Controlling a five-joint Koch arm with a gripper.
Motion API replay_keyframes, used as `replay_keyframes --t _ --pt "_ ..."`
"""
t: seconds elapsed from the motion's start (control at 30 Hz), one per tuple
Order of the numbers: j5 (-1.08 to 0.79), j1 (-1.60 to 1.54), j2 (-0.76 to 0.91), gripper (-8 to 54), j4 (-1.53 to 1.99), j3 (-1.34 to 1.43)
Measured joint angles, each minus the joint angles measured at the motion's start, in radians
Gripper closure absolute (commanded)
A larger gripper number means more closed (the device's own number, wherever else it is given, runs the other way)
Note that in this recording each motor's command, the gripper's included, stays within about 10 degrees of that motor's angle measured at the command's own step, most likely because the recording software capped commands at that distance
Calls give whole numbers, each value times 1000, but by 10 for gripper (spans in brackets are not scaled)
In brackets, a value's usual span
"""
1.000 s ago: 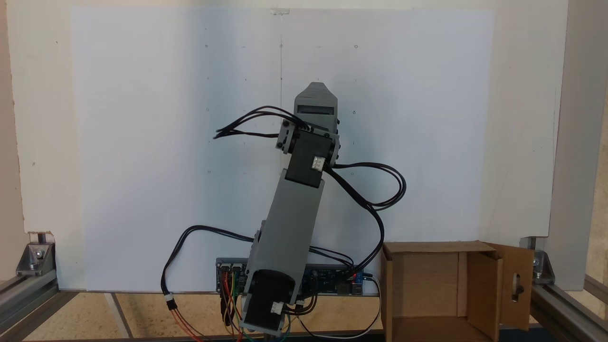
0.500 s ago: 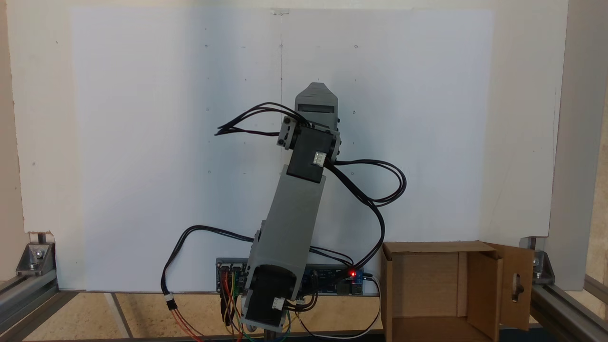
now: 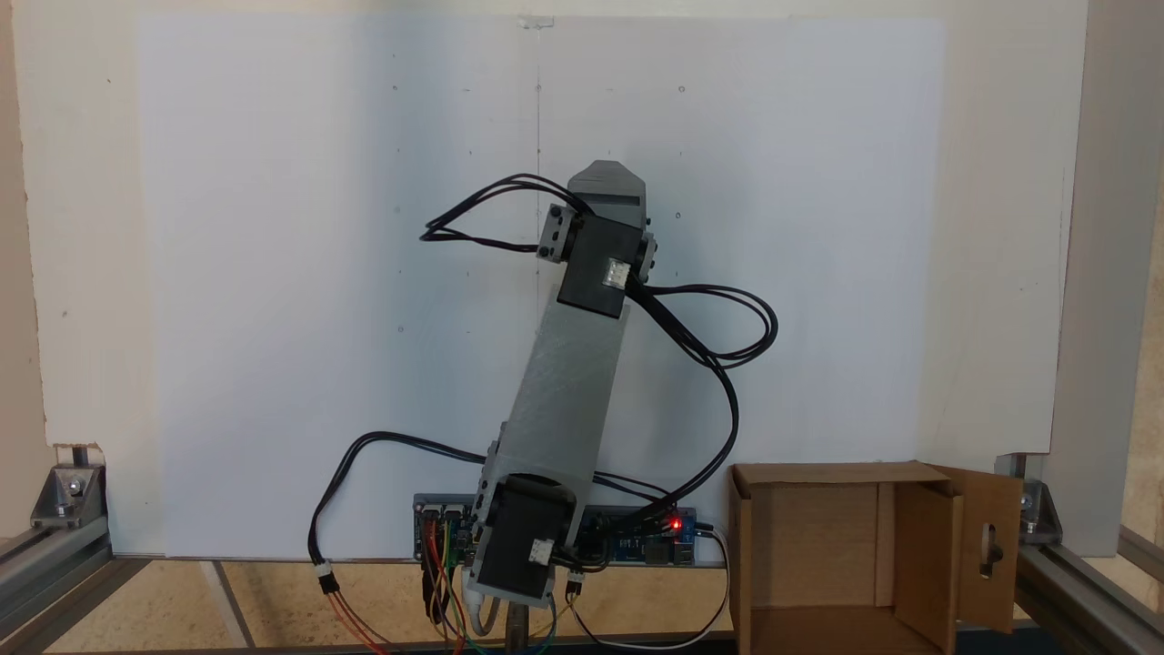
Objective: Grasp a green dice and put it in the bin.
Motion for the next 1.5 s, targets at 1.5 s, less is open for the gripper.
replay_keyframes --t 1.5 --pt "0 -6 -97 34 -264 158"
